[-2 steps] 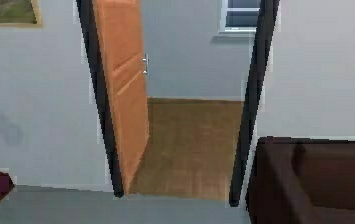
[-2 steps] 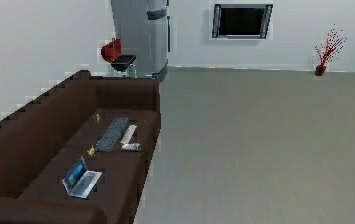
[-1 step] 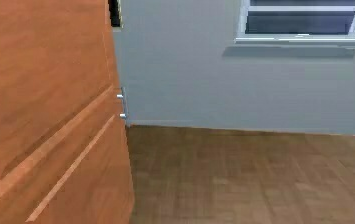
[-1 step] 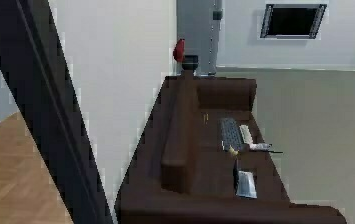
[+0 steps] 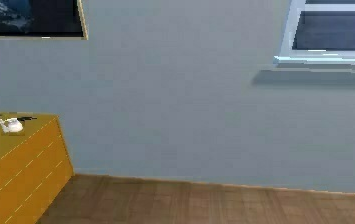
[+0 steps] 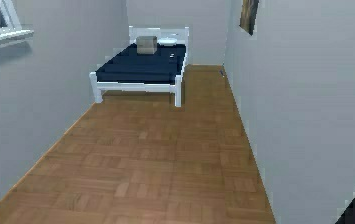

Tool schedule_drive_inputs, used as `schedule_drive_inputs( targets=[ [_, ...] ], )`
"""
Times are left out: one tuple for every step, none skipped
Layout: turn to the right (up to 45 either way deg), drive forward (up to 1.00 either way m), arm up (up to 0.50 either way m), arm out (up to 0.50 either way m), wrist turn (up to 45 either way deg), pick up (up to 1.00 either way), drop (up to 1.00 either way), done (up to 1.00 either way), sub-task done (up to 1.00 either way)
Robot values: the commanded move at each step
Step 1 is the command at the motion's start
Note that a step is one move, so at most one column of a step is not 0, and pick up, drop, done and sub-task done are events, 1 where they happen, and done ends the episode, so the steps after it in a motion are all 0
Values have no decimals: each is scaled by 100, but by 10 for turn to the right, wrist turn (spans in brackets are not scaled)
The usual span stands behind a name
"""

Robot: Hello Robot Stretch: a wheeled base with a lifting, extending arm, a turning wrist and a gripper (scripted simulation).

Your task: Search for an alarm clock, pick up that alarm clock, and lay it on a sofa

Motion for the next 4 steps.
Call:
schedule_drive_inputs(
  targets=[
    [60,0,0,0,0,0,0,0,0],
    [0,35,0,0,0,0,0,0,0],
    [150,0,0,0,0,0,0,0,0],
    [0,10,0,0,0,0,0,0,0]
  ],
)
